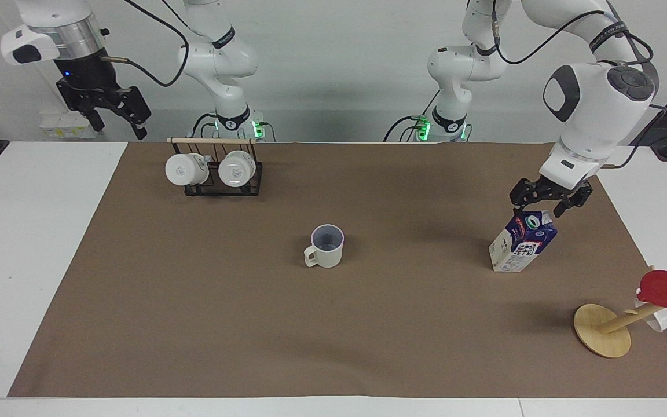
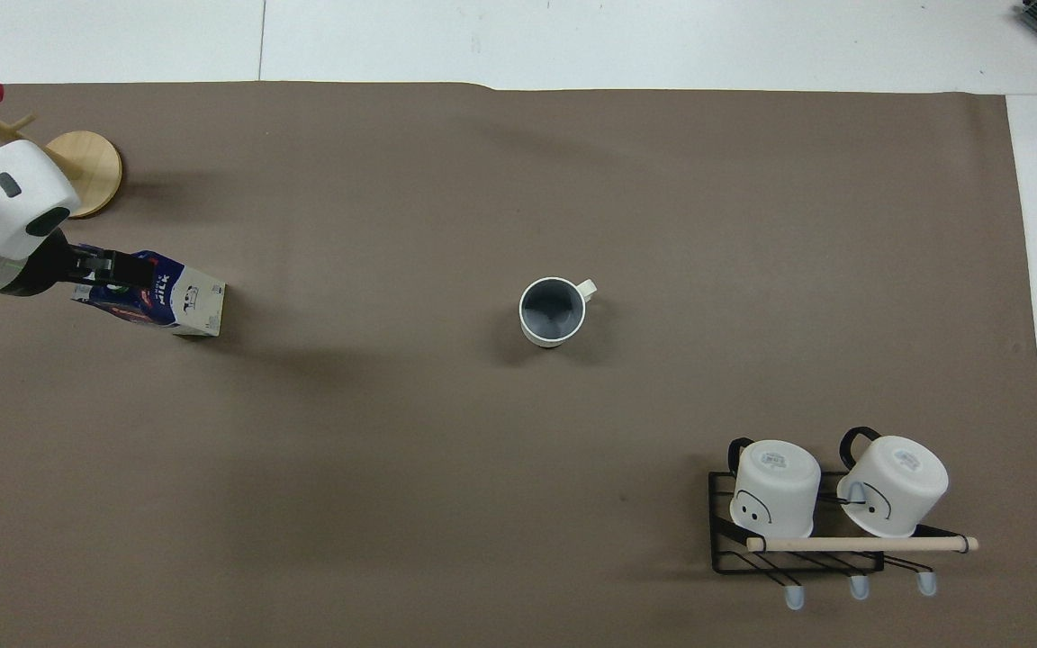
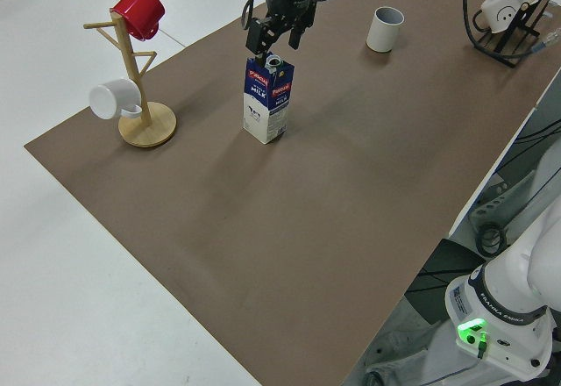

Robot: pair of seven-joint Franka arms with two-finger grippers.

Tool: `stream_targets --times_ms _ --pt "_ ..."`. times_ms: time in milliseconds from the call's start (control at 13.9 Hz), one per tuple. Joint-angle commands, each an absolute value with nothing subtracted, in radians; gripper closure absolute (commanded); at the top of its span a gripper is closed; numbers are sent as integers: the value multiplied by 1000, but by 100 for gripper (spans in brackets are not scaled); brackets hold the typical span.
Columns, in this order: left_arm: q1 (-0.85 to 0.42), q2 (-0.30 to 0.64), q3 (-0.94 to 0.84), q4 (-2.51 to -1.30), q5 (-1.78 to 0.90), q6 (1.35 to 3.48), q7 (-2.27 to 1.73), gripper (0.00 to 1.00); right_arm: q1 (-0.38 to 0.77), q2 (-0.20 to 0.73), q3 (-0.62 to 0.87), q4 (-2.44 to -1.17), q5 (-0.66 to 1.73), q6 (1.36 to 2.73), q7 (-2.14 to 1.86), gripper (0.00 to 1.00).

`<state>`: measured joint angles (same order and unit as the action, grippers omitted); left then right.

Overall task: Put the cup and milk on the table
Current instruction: 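Grasp the blue-and-white milk carton with the left gripper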

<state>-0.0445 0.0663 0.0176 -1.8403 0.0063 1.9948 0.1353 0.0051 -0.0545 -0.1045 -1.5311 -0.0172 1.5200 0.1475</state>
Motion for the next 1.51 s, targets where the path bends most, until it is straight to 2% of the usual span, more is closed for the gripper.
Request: stream_targets --times_ms 0,576,648,720,792,1439 --pt "-18 63 8 -1864 -8 2037 176 0 3 -69 -100 -1565 -9 1539 129 0" --pt "-21 107 8 -1876 -8 2045 184 0 14 -69 -98 -1565 -2 1525 124 0" --pt "-20 106 8 -1878 -8 2043 184 15 17 -68 -101 -1562 -2 1523 124 0" --pt "-18 106 8 -1878 -8 2043 186 35 17 -67 -101 -1560 -2 1525 123 0" --pt "-20 107 8 -1876 -8 2043 186 49 37 -66 -110 -1560 2 1522 124 0" --pt "-50 75 -2 -1807 -8 1994 137 50 49 -61 -127 -1534 -2 1456 84 0"
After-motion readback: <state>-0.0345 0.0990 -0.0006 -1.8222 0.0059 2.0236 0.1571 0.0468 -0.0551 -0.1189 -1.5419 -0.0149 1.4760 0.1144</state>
